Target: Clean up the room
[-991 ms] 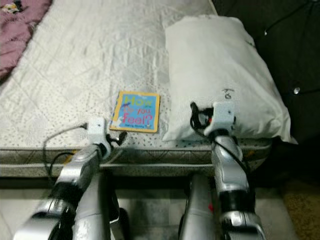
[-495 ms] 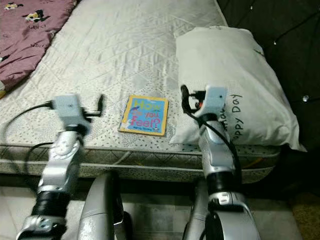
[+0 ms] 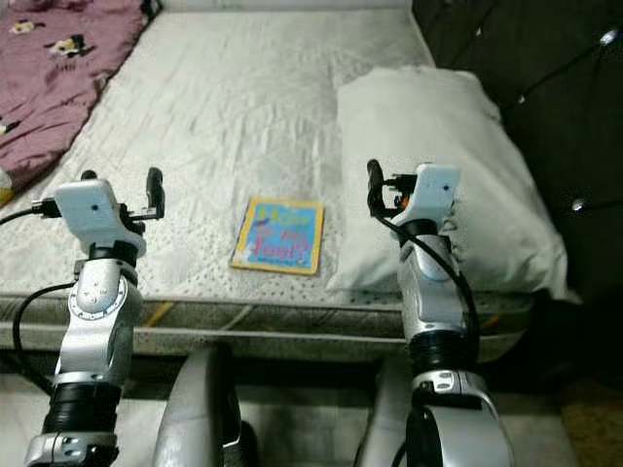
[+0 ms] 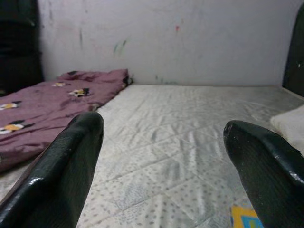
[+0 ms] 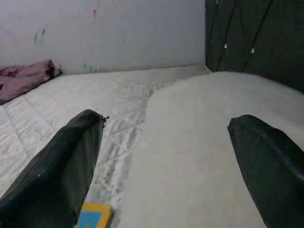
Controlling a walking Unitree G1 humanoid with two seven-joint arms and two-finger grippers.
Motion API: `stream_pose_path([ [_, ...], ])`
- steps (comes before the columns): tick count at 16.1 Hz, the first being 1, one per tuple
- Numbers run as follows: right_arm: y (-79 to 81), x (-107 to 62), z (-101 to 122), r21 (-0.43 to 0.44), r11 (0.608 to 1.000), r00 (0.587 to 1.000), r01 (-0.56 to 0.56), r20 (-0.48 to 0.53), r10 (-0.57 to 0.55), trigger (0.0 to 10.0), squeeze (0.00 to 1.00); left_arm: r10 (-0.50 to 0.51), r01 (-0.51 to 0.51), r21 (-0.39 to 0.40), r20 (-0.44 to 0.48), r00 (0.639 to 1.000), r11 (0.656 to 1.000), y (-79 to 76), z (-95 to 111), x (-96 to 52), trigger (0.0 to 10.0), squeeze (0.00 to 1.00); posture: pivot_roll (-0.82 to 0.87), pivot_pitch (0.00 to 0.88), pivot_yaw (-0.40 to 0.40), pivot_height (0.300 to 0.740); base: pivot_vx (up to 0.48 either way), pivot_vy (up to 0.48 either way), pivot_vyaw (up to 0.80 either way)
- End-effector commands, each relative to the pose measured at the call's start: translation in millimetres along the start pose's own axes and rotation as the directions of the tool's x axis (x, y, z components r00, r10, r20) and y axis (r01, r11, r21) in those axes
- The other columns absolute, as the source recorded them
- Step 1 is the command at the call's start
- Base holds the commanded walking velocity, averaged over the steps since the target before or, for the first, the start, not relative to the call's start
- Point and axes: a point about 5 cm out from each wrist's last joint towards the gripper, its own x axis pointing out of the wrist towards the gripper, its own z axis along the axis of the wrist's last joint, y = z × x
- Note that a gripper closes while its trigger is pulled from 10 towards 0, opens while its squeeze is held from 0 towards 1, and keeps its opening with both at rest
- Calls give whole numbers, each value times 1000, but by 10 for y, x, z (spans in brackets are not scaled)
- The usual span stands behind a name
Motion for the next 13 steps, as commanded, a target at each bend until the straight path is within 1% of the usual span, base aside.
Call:
stream_pose_path([
  [1, 7, 39, 77, 4, 1000, 999, 8, 32, -8, 10000, 0, 6, -6, 6, 2, 1000, 1000, 4, -3, 0, 10000, 0, -33, 0, 70, 643, 0, 0, 0],
  [3, -8, 45, 89, 0, 1000, 999, 17, 34, -17, 10000, 0, 3, -3, -4, -10, 1000, 1000, -15, -16, 0, 10000, 0, -30, 0, 63, 663, 0, 0, 0],
  [4, -3, 37, 76, -2, 1000, 999, 16, 30, -16, 10000, 0, 10, -10, 12, -14, 1000, 1000, -10, -33, -3, 10000, 0, -29, 0, 58, 678, 0, 0, 0],
  [5, 25, 8, 33, -7, 1000, 1000, 2, 15, -2, 10000, 0, 55, -54, 40, -28, 998, 998, 38, -67, -8, 10000, 0, -34, 0, 57, 693, 0, 0, 0],
  [6, 42, -11, 25, -8, 1000, 1000, -4, 14, 4, 10000, 0, 71, -70, 36, -37, 997, 997, 59, -76, -13, 10000, 0, -42, 0, 56, 703, 0, 0, 0],
  [7, 54, -31, 20, -11, 1000, 1000, -7, 13, 8, 10000, 0, 68, -66, 49, -44, 997, 997, 52, -97, -23, 10000, 0, -46, 0, 55, 713, 0, 0, 0],
  [9, 41, -46, 1, -12, 1000, 1000, 3, 6, -3, 10000, 0, 59, -56, 55, -52, 997, 997, -11, -124, -18, 10000, 0, -51, 0, 63, 738, 0, 0, 0],
  [11, 46, -52, 9, -12, 1000, 1000, 11, 10, -10, 10000, 0, 50, -46, 62, -55, 997, 997, -45, -132, -35, 10000, 0, -57, 0, 70, 740, 0, 0, 0],
  [12, 59, -56, 26, -9, 1000, 1000, 13, 15, -13, 10000, 0, 22, -19, 59, -62, 998, 998, -85, -138, -44, 10000, 0, -63, 0, 68, 740, 0, 0, 0],
  [13, 59, -87, 13, -16, 1000, 1000, 12, 9, -12, 10000, 0, -7, 10, 80, -35, 999, 997, -112, -117, -53, 10000, 0, -63, 0, 64, 740, 0, 0, 0],
])
